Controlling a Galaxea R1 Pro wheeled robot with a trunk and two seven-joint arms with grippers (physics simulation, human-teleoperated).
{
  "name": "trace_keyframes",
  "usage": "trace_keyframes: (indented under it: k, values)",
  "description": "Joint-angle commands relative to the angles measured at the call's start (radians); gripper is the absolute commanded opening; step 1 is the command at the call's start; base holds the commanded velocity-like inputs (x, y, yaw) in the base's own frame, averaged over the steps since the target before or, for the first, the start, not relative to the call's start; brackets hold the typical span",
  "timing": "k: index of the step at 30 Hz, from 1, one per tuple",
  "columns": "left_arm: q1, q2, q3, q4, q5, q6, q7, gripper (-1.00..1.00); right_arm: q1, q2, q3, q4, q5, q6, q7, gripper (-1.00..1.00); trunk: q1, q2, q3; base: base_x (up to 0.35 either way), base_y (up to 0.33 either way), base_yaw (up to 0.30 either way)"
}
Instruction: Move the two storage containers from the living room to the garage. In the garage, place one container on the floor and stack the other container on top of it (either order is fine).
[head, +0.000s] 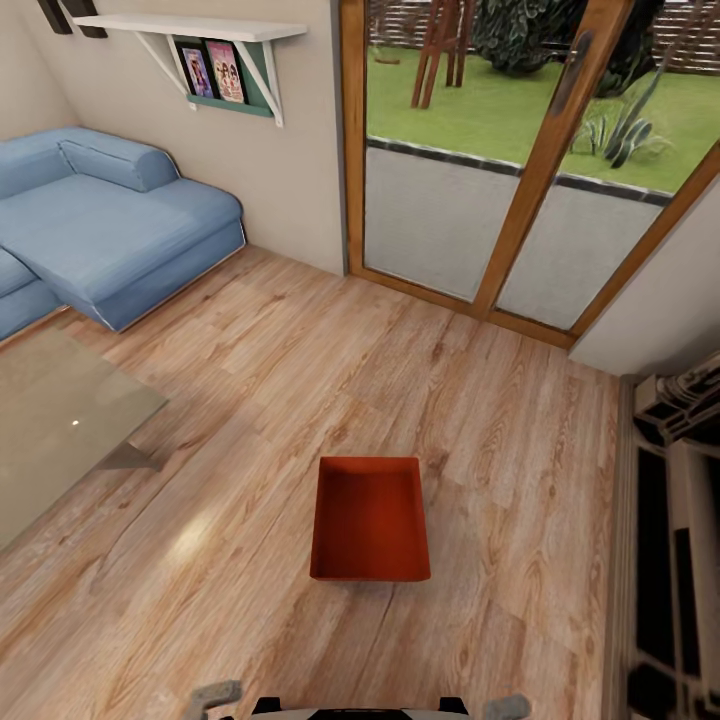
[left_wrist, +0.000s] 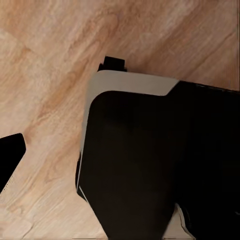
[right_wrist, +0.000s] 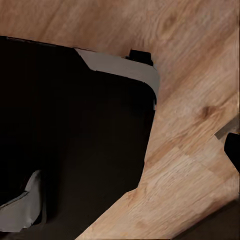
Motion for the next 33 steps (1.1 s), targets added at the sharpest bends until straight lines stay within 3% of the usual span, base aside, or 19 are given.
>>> trace_keyframes:
  k: [1, 3, 4, 8, 10, 13, 16, 18, 19, 20, 22, 25, 29, 33]
  values:
    - [-0.002, 0.000, 0.001, -0.016, 0.006, 0.029, 0.001, 1.00, -0.015, 0.000, 0.005, -0.016, -0.007, 0.018, -0.004, 1.00, 0.000, -0.001, -0.001, 0.000, 0.000, 0.000]
    - [-0.016, -0.002, 0.000, -0.044, 0.001, 0.077, 0.002, 1.00, -0.084, 0.009, 0.004, -0.027, -0.012, 0.038, -0.005, 1.00, 0.000, -0.001, -0.001, 0.000, 0.000, 0.000]
    - [-0.068, -0.006, 0.001, -0.068, 0.001, 0.112, 0.002, 1.00, -0.197, 0.032, 0.001, 0.027, -0.017, 0.053, -0.005, 1.00, 0.000, -0.001, -0.001, 0.000, 0.000, 0.000]
    - [-0.244, -0.038, 0.000, -0.028, 0.005, 0.148, 0.004, 1.00, -0.418, 0.059, -0.035, 0.222, -0.016, 0.016, -0.006, 1.00, 0.000, -0.001, -0.001, 0.000, 0.000, 0.000]
    - [-0.318, -0.046, 0.000, -0.006, 0.004, 0.157, 0.004, 1.00, -0.463, 0.061, -0.057, 0.251, -0.014, -0.032, -0.006, 1.00, 0.000, -0.001, -0.001, 0.000, 0.000, 0.000]
    - [-0.406, -0.052, 0.001, 0.007, 0.004, 0.161, 0.004, 1.00, -0.489, 0.063, -0.069, 0.244, -0.014, -0.107, -0.007, 1.00, 0.000, -0.001, -0.001, 0.000, 0.000, 0.000]
    - [-0.447, -0.061, 0.001, 0.007, 0.005, 0.155, 0.003, 1.00, -0.501, 0.067, -0.073, 0.241, -0.014, -0.137, -0.009, 1.00, 0.000, -0.001, -0.001, 0.000, 0.000, 0.000]
    - [-0.466, -0.110, 0.002, 0.036, 0.002, 0.091, 0.004, 1.00, -0.506, 0.091, -0.075, 0.258, -0.017, -0.218, -0.025, 1.00, 0.000, -0.001, -0.001, 0.000, 0.000, 0.000]
    - [-0.469, -0.146, 0.000, 0.086, -0.004, 0.013, 0.006, 1.00, -0.507, 0.104, -0.075, 0.290, -0.019, -0.290, -0.044, 1.00, 0.000, -0.001, -0.001, 0.000, 0.000, 0.000]
    - [-0.470, -0.160, -0.001, 0.108, -0.006, -0.019, 0.012, 1.00, -0.507, 0.116, -0.076, 0.306, -0.019, -0.323, -0.056, 1.00, 0.000, -0.001, -0.001, 0.000, 0.000, 0.000]
    - [-0.471, -0.174, -0.003, 0.134, -0.009, -0.061, 0.030, 1.00, -0.507, 0.136, -0.091, 0.328, -0.021, -0.380, -0.074, 1.00, 0.000, -0.001, -0.001, 0.000, 0.000, 0.000]
    - [-0.471, -0.177, -0.004, 0.151, -0.019, -0.086, 0.049, 1.00, -0.507, 0.150, -0.154, 0.353, -0.020, -0.442, -0.086, 1.00, 0.000, -0.001, -0.001, 0.000, 0.000, 0.000]
    - [-0.472, -0.191, -0.003, 0.144, -0.088, -0.105, 0.145, 1.00, -0.507, 0.152, -0.171, 0.368, -0.012, -0.455, -0.089, 1.00, 0.000, -0.001, -0.001, 0.000, 0.000, 0.000]
    - [-0.472, -0.201, -0.002, 0.147, -0.137, -0.116, 0.192, 1.00, -0.507, 0.149, -0.175, 0.371, -0.010, -0.450, -0.090, 1.00, 0.000, -0.001, -0.001, 0.000, 0.000, 0.000]
